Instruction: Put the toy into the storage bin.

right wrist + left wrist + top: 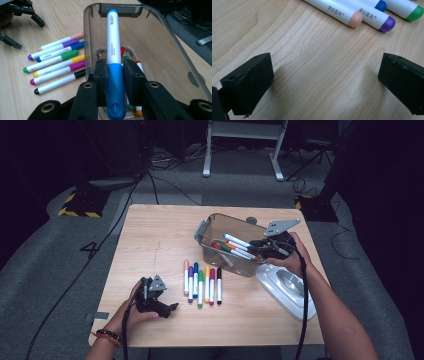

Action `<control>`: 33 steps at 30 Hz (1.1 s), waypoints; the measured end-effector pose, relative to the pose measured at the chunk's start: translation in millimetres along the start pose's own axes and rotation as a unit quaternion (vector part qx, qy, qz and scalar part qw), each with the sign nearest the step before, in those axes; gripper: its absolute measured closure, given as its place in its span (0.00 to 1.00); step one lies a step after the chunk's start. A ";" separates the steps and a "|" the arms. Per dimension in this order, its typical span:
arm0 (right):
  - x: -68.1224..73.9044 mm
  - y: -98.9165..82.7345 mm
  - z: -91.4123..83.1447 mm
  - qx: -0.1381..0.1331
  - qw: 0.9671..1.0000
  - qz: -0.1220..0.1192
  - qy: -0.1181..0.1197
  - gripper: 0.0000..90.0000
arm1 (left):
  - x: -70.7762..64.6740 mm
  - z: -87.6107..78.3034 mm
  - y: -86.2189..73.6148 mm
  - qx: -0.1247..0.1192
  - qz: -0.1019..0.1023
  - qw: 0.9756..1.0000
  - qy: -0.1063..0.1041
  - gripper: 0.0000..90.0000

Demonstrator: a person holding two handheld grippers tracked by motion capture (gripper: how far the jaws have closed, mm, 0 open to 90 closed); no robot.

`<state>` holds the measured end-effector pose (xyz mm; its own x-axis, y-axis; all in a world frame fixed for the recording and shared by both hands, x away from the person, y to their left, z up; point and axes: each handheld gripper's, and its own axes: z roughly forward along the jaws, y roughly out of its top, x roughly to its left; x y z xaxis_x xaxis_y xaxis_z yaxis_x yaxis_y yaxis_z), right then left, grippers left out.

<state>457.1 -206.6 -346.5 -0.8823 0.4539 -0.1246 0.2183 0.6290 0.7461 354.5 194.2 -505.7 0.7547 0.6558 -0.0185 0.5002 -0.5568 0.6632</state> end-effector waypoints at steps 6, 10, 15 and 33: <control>-7.9 8.0 26.4 0.032 0.999 -0.003 0.015 0.82 | 0.0 0.0 0.0 0.000 0.000 1.000 0.000 0.00; -14.7 7.3 44.4 0.055 0.998 0.000 0.018 0.82 | 0.0 0.0 0.0 0.000 0.000 1.000 0.000 0.00; -23.0 4.6 59.5 0.085 0.996 0.007 0.023 0.82 | 0.0 0.0 0.0 0.000 0.000 1.000 0.000 0.00; -27.8 -1.0 83.6 0.174 0.983 0.021 0.046 0.69 | -0.1 -0.1 -0.1 0.000 0.001 1.000 0.001 0.01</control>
<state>516.3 -167.1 -398.5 -0.8998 0.4355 -0.0262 0.3714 0.7961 0.4777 354.3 194.2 -505.6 0.7543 0.6563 -0.0159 0.4994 -0.5578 0.6630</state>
